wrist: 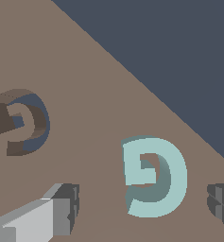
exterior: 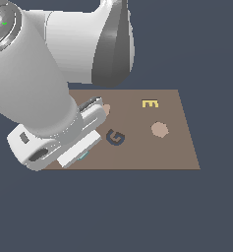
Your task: Insert a designated object into the corresponding slot on a board.
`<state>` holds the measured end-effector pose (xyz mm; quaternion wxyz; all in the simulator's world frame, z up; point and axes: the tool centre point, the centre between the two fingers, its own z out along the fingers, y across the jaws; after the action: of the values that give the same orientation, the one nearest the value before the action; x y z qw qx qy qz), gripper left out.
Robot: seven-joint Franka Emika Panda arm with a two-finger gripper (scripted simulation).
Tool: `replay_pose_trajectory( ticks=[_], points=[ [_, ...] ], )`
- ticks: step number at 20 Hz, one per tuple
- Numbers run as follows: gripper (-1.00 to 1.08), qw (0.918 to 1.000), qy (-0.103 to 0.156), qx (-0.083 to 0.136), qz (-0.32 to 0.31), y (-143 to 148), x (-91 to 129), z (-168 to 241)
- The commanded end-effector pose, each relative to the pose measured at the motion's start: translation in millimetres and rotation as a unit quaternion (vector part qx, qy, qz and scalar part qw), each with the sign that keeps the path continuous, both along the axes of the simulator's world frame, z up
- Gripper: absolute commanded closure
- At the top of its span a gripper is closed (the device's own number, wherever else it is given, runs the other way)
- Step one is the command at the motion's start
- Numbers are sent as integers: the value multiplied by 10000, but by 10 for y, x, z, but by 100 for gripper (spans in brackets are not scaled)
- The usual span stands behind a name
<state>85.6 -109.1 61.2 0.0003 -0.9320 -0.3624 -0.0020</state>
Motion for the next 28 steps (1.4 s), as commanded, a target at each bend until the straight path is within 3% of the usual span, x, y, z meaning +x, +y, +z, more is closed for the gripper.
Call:
replay_pose_trajectory(
  ticks=[1,21,22,28],
  points=[
    [-92,9999,6,-4,155,-29,52,-49],
    [-92,9994,18,-11,346,-61,122,-313],
    [108,9994,18,-11,346,-61,122,-313],
    [108,9994,18,-11,346,-61,122,-313]
  ],
)
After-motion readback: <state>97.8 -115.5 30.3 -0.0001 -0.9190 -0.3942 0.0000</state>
